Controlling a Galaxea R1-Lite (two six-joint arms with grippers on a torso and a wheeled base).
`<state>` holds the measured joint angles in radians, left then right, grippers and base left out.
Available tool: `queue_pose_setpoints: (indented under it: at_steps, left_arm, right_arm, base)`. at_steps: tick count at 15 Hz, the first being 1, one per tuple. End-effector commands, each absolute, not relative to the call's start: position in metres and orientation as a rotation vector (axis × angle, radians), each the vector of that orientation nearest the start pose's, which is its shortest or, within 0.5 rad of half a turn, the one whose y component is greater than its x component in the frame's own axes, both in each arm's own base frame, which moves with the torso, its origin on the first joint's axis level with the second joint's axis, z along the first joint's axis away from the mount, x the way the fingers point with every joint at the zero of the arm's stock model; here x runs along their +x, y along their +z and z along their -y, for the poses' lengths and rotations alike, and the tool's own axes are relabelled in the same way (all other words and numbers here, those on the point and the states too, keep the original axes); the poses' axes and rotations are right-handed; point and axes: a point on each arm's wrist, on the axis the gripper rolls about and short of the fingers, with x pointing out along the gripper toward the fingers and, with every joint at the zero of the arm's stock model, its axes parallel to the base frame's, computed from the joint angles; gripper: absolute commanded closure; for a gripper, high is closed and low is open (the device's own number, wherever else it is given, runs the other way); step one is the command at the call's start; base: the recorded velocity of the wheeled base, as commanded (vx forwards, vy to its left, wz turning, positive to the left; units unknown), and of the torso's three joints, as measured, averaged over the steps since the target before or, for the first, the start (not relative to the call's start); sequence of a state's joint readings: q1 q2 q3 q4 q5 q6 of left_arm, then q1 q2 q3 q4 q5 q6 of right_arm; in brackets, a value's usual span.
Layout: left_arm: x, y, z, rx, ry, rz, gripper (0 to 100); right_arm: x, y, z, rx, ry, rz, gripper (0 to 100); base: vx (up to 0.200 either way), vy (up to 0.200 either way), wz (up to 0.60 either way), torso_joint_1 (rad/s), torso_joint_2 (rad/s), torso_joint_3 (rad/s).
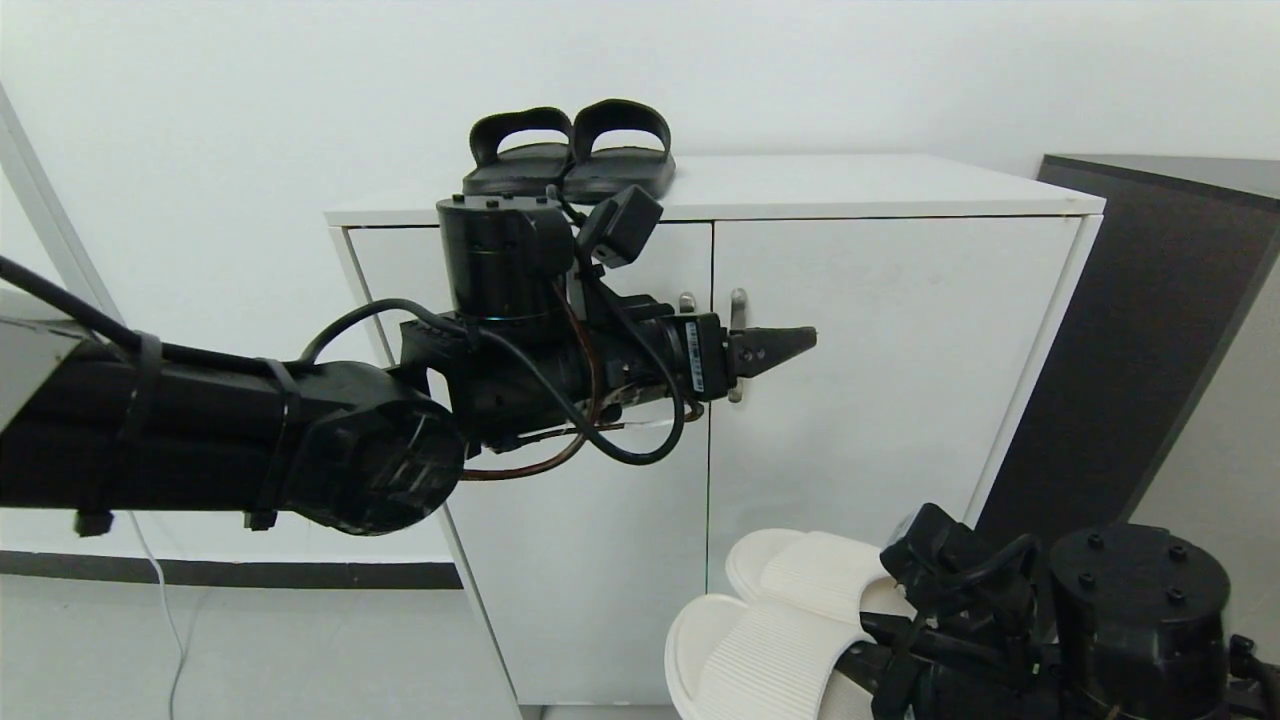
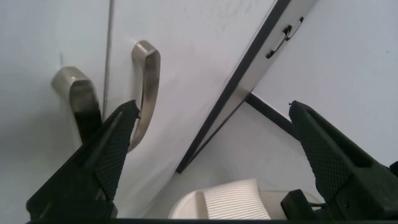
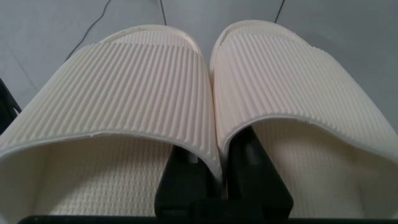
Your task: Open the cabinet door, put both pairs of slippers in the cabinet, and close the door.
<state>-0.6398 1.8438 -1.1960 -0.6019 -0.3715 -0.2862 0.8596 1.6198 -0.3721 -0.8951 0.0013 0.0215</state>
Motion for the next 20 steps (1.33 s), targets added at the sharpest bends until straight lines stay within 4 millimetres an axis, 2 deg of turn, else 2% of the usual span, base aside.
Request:
queue_pose_setpoints:
  at_steps: [1,10,11,17,20]
  left_arm:
    - [0.293,0.238,0.228,-0.257,-0.996,-0.195,0]
    - [0.298,0.233,0.233,-0.256,-0.999,-0.209,0]
    - [0.298,0.233,0.233,-0.256,-0.999,-0.209,100]
    - [0.292,0.238,0.230,-0.258,-1.001,-0.202,100]
    - [0.277,0.238,0.227,-0.256,-1.020,-0.212,100]
  right_arm:
    - [0.154,0.123,-0.181,-0.132,0.854,-0.338,100]
    - [0.154,0.122,-0.182,-0.139,0.858,-0.319,100]
    - [0.154,0.122,-0.182,-0.139,0.863,-0.319,100]
    - [0.149,0.120,-0.185,-0.145,0.885,-0.328,100]
    - [0.140,0.116,-0.184,-0.147,0.964,-0.346,100]
  base:
    - [0.000,0.000,0.00,0.000,0.00,0.000]
    - [0.000,0.000,0.00,0.000,0.00,0.000]
    - [0.000,0.000,0.00,0.000,0.00,0.000]
    - [0.000,0.000,0.00,0.000,0.00,0.000]
    - [0.000,0.000,0.00,0.000,0.00,0.000]
